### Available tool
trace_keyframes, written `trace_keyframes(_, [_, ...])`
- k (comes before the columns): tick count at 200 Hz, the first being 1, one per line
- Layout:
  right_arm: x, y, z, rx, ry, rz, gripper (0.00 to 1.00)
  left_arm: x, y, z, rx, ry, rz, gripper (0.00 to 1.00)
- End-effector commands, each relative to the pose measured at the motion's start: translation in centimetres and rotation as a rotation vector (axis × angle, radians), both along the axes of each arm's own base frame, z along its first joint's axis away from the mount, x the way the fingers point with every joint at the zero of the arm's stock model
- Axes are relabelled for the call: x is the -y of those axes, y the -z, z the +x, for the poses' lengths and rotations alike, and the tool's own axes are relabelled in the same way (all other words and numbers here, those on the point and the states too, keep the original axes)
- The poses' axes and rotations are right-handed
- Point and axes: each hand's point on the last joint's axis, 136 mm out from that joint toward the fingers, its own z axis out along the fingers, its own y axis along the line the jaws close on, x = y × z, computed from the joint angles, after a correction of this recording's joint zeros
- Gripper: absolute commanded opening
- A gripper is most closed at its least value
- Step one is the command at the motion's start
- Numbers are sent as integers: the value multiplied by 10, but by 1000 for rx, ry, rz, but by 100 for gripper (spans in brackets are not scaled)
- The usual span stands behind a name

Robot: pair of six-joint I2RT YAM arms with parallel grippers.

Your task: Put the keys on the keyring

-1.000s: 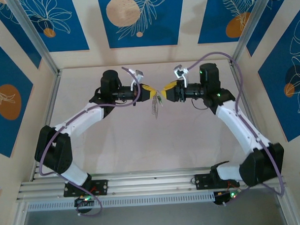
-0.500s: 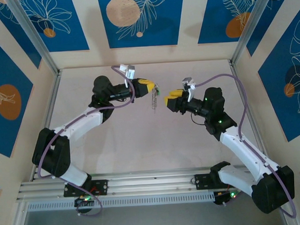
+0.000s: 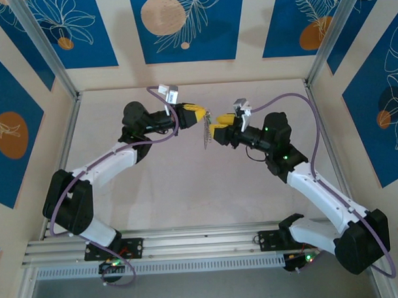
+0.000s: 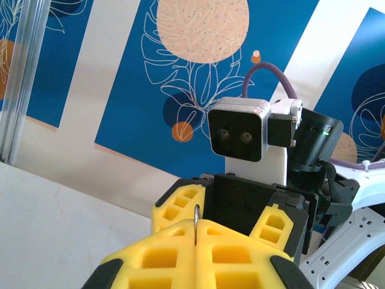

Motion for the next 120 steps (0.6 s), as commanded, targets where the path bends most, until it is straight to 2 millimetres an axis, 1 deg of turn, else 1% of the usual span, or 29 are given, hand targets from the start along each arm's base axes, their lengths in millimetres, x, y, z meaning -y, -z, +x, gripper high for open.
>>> trace_keyframes(1, [-5,-20,4,69,-4,10,51,-1,-26,-15,79,29,-41,0])
trace_keyframes(48, [-12,-15,16,60,-8,-10,50,1,-30,-16,84,37,-43,0])
trace_keyframes(67, [-16,-15,16,57,-24,-13,48,1,-30,-17,86,40,-44,0])
trace_keyframes(83, [-18,-12,15,50,-42,-18,42,1,-31,-18,88,41,-45,0])
trace_keyframes(94, [-19,-10,13,49,-51,-23,36,1,-32,-18,88,40,-45,0])
trace_keyframes(120, [-21,-8,8,46,-73,-30,16,1,-33,-18,89,39,-46,0])
